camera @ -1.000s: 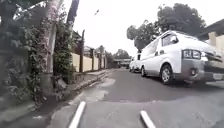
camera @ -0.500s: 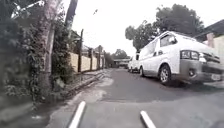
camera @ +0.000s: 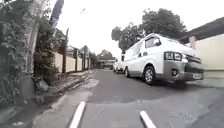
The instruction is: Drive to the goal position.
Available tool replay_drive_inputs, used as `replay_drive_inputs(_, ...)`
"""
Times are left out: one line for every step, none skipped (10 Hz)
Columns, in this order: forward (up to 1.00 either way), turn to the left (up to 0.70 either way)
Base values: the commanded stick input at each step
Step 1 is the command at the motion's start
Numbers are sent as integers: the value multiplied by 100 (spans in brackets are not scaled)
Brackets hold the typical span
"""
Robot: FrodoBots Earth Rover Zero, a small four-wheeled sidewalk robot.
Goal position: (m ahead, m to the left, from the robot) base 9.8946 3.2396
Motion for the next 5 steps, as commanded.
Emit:
replay_drive_inputs(42, 0)
replay_drive_inputs(85, 0)
replay_drive_inputs(85, 0)
replay_drive_inputs(85, 0)
replay_drive_inputs(85, 0)
